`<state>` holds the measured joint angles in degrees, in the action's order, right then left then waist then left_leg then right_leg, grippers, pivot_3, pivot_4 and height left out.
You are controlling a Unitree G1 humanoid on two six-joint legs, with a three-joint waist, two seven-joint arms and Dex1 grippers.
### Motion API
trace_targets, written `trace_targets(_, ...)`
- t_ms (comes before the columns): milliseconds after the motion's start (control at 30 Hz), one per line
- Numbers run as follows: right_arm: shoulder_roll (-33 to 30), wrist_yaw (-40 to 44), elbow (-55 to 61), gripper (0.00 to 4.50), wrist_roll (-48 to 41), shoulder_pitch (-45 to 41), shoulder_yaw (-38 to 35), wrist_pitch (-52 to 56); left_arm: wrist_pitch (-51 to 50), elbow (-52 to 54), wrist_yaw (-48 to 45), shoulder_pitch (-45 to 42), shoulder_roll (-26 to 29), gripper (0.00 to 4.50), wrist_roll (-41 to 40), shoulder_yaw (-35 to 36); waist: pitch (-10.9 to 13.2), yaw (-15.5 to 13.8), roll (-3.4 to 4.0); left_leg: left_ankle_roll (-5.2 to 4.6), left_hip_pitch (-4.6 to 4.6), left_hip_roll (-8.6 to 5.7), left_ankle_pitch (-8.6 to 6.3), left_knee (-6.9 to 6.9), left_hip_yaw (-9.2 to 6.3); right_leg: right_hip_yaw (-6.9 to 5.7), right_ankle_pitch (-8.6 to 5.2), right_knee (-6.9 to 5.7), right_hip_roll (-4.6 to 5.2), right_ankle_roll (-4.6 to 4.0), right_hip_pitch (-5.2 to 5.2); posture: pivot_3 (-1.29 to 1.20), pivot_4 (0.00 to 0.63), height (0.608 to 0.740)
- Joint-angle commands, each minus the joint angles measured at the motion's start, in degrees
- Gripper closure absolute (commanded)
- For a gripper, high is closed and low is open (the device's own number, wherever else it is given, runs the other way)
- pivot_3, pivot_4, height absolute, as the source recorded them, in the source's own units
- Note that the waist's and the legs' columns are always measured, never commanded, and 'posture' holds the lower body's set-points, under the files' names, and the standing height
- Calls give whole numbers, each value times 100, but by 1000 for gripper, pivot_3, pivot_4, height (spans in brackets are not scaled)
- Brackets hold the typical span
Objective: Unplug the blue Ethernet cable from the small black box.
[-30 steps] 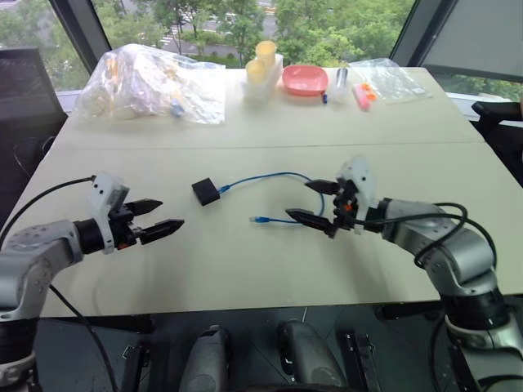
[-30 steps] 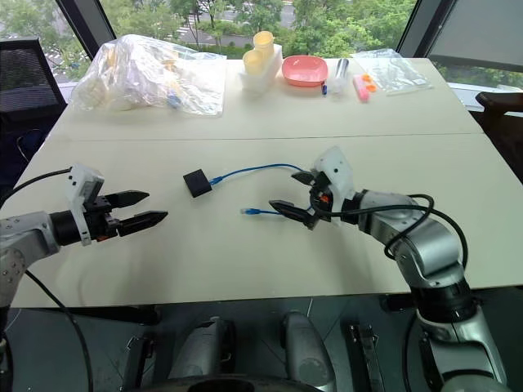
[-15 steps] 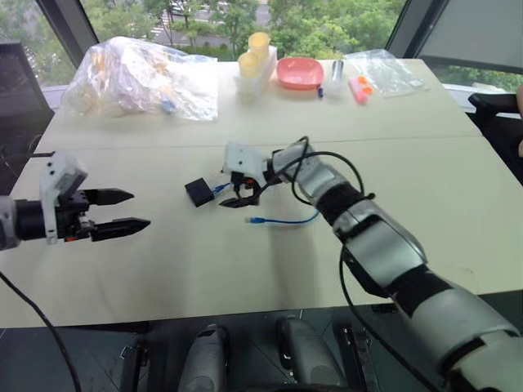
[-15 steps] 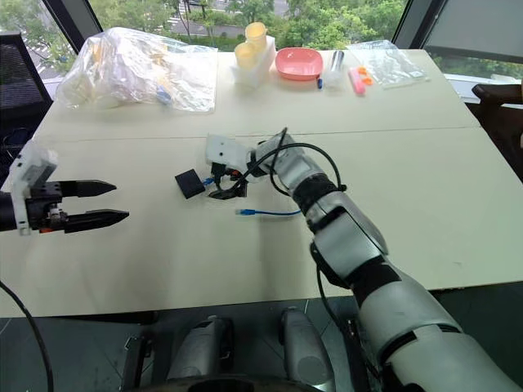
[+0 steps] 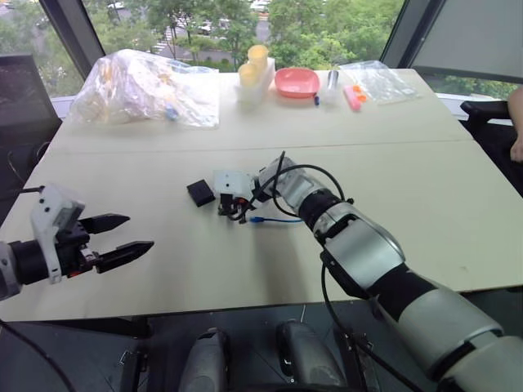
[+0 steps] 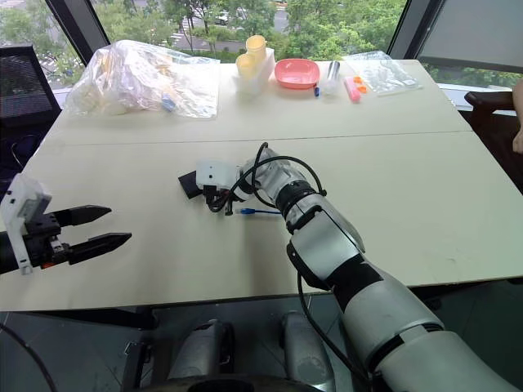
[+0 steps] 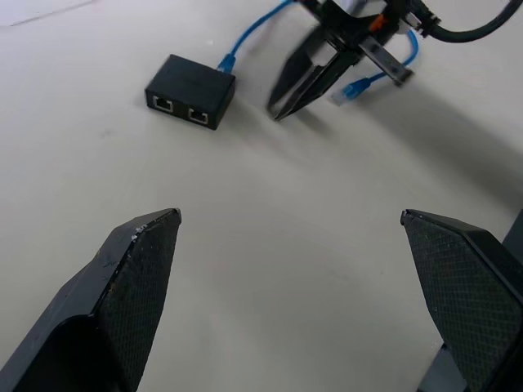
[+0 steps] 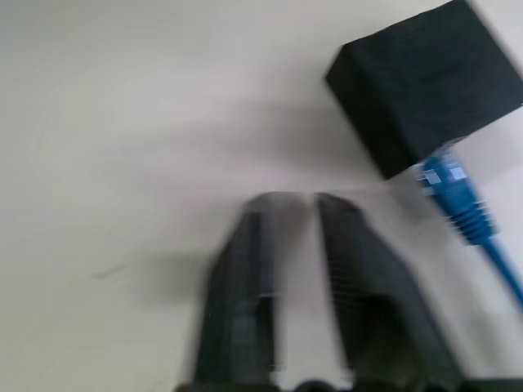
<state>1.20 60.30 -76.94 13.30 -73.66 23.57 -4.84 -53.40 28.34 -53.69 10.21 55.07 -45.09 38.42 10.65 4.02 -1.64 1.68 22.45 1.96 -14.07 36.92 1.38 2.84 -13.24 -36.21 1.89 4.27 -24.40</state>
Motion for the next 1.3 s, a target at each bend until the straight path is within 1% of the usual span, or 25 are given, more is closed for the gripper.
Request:
trace_targets(33, -19, -292, -132, 4429, 16, -50, -320, 200, 7, 63, 82, -64, 32, 0, -116, 208, -1, 1, -2, 0, 1, -1, 0, 0, 1, 0, 0, 0, 2, 0, -2, 0, 150, 740)
trace_targets(133, -18, -496, -106, 4429, -81, -339, -662, 166, 40, -17, 153, -177, 56, 0, -126, 82, -1, 8, -2, 1, 11, -2, 0, -3, 2, 0, 1, 0, 5, -1, -2, 0, 150, 740)
trace_targets(200, -72, -665, -105, 3913, -234, -543, -984, 212, 55, -20, 182, -200, 35, 0, -115, 29, -1, 17, -2, 0, 45, -2, 6, -3, 4, 0, 2, -2, 5, -1, -23, 0, 150, 740)
trace_targets(233, -94, -748, -110, 3557, -274, -611, -1107, 235, 59, -15, 190, -201, 25, 0, -114, 19, -2, 24, -3, -4, 64, -2, 11, -3, 4, 0, 2, -3, 5, 0, -40, 0, 150, 740)
trace_targets(300, -138, -1116, -120, 2602, -220, -684, -1241, 174, 61, 5, 204, -185, 10, 0, -121, 21, -3, 25, -5, 5, 110, -3, 21, -7, 5, 0, 5, -12, 8, 1, -94, 0, 150, 740)
trace_targets(333, -150, -1279, -128, 2049, -148, -680, -1254, 128, 58, 20, 215, -172, -1, 0, -131, 31, -4, 21, -6, 8, 111, -4, 20, -14, 6, 0, 5, -14, 12, 1, -98, 0, 150, 740)
trace_targets(400, -141, -1530, -141, 1166, -30, -661, -1271, 70, 60, 39, 225, -146, -13, 0, -142, 49, -5, 19, -8, 12, 109, -6, 19, -39, 6, -5, 4, -6, 20, 0, -102, 0, 150, 740)
trace_targets(433, -115, -1624, -156, 550, 34, -611, -1253, 69, 52, 61, 270, -156, -28, 0, -147, 49, -5, 18, -8, 18, 105, -10, 23, -60, 8, -7, 4, 3, 25, 0, -103, 0, 150, 740)
trace_targets(467, -79, -1705, -171, 81, 96, -561, -1226, 91, 45, 75, 309, -166, -41, 0, -151, 51, -5, 19, -8, 20, 104, -14, 25, -75, 12, -16, 4, 5, 36, 0, -110, 0, 150, 740)
trace_targets(500, -33, -1779, -189, 29, 185, -493, -1172, 130, 29, 106, 371, -179, -60, 0, -161, 54, -5, 23, -8, 21, 103, -15, 25, -82, 16, -34, 4, 4, 47, 0, -114, 0, 150, 740)
trace_targets(633, 143, -2110, -228, 29, 305, -312, -1218, 365, -76, 316, 552, -85, -129, 0, -254, 137, -5, 25, -8, 21, 103, -15, 25, -92, 19, -51, 4, 6, 56, 0, -117, 0, 150, 740)
trace_targets(767, 293, -2274, -251, 29, 464, -143, -1185, 538, -241, 593, 593, 300, -156, 0, -419, 513, -6, 77, -10, 21, 96, -15, 25, -86, 29, -54, 3, 6, 66, -1, -111, 0, 150, 740)
trace_targets(833, 386, -2248, -257, 29, 514, -50, -1167, 566, -348, 705, 567, 582, -166, 0, -460, 853, -9, 107, -14, 20, 84, -15, 25, -82, 27, -58, 2, 5, 66, -4, -99, 0, 150, 740)
trace_targets(900, 501, -2314, -264, 29, 472, 46, -1256, 698, -405, 792, 589, 798, -165, 0, -455, 1094, -10, 155, -14, 20, 80, -14, 26, -80, 23, -64, 3, 5, 66, -9, -93, 0, 150, 740)
trace_targets(1000, 623, -2477, -265, 29, 350, 118, -1484, 967, -414, 856, 648, 924, -157, 0, -472, 1245, -14, 189, -15, 20, 69, -14, 26, -82, 22, -67, 3, 4, 65, -10, -84, 0, 150, 740)
trace_targets(1067, 736, -2706, -252, 536, 162, 139, -1778, 1118, -466, 909, 677, 1010, -170, 0, -535, 1386, -15, 217, -17, 20, 65, -13, 26, -83, 22, -67, 2, 2, 64, -10, -82, 0, 150, 740)
trace_targets(1100, 814, -2867, -240, 886, 63, 154, -1931, 1120, -509, 964, 664, 1095, -183, 0, -573, 1490, -15, 230, -16, 20, 62, -12, 26, -84, 22, -67, 2, 1, 63, -10, -80, 0, 150, 740)
trace_targets(1167, 927, -3028, -222, 1889, 35, 203, -2031, 1018, -563, 1034, 637, 1215, -192, 0, -614, 1615, -15, 288, -17, 20, 59, -11, 26, -84, 22, -67, 3, -1, 61, -11, -78, 0, 150, 740)
trace_targets(1200, 977, -3063, -217, 2325, 98, 247, -1995, 912, -572, 1056, 632, 1263, -192, 0, -632, 1655, -15, 312, -16, 20, 59, -11, 26, -83, 21, -67, 3, -2, 62, -11, -78, 0, 150, 740)
trace_targets(1233, 1031, -3048, -214, 2877, 200, 304, -1903, 791, -568, 1048, 637, 1282, -182, 0, -643, 1668, -15, 319, -16, 20, 58, -11, 26, -82, 21, -67, 3, -3, 62, -11, -77, 0, 150, 740)
trace_targets(1300, 1093, -2985, -219, 2877, 441, 397, -1660, 562, -563, 1035, 657, 1288, -167, 0, -643, 1666, -16, 317, -19, 20, 58, -12, 26, -81, 20, -68, 3, -3, 62, -12, -76, 0, 150, 740)
